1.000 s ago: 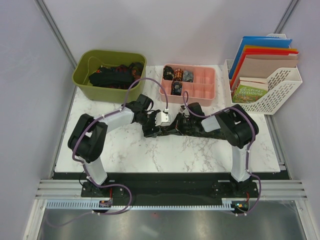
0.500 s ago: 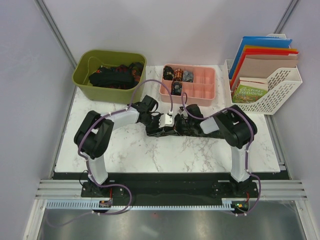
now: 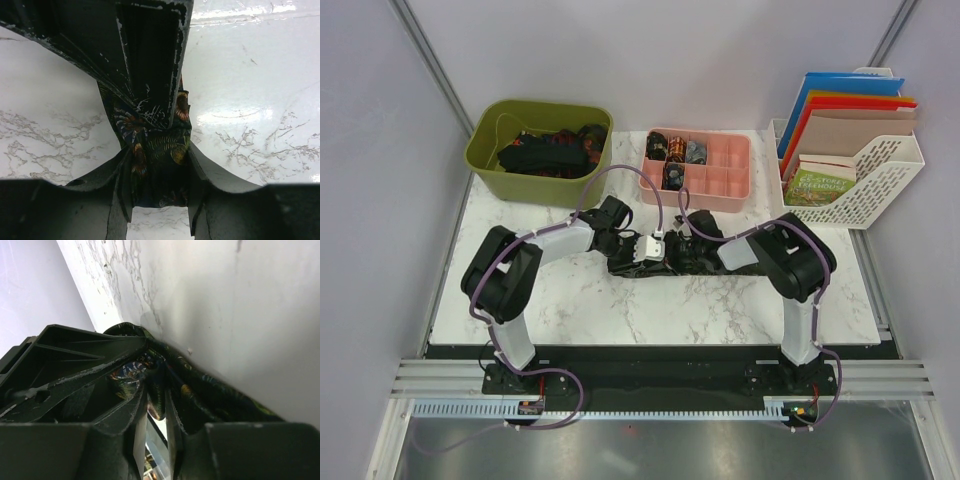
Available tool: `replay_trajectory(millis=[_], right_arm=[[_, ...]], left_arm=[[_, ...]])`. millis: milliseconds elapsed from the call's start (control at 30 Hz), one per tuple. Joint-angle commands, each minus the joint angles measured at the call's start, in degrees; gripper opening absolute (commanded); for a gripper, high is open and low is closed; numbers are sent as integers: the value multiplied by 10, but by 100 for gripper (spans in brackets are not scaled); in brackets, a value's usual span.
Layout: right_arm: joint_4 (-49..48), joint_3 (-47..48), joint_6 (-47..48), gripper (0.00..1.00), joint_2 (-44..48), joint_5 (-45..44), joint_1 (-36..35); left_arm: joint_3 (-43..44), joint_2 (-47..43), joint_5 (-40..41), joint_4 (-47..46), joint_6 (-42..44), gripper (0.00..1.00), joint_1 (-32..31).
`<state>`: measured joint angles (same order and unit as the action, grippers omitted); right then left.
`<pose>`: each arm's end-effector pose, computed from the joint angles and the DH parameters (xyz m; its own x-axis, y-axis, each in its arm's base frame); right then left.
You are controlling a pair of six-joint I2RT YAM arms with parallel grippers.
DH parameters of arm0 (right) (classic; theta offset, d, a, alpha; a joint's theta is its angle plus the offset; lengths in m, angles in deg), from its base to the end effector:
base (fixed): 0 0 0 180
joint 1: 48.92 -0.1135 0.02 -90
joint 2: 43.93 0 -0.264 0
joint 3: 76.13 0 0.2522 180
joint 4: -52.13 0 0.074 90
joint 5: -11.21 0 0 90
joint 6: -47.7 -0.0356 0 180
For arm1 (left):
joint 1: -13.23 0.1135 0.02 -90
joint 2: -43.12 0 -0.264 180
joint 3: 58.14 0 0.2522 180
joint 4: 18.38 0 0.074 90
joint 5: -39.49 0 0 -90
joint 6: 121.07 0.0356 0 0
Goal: Roll the ties
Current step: Roll the tie at the center of the board.
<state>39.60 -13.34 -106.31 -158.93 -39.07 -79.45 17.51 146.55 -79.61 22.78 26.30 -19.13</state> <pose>0.3021 0.2046 0.0887 -0.9730 0.2288 0.0295 0.1375 0.4724 0.8706 0.2798 -0.1978 0.1547 0.0931 0.8121 -0.5760 0.9956 -0.0731 0.0579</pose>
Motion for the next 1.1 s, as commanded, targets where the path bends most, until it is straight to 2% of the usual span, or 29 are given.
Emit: replay_trajectory(millis=[0,233,333,567,700,800,933,1067], right_arm=[[55,23,46,28,34,-14,6],[91,32,68,33,37,-12,14],[81,35,68,27,33,-10,14],[61,60,71,1,20,-9,15],[54,71,75,0,30,-9,15],[83,82,94,0,28,-17,15],[115,77,135,0,-1,-38,15],[137,70,147,0,-29,-54,16]], left_arm=[[-15,11,25,35,21,27,5],[-10,16,24,36,16,26,5],[-11,15,25,36,15,26,5],[-5,18,25,40,16,27,7],[-4,18,23,42,17,29,9],[-3,19,23,42,17,31,9],[0,14,22,43,12,37,12],[3,-4,19,49,-1,55,29]])
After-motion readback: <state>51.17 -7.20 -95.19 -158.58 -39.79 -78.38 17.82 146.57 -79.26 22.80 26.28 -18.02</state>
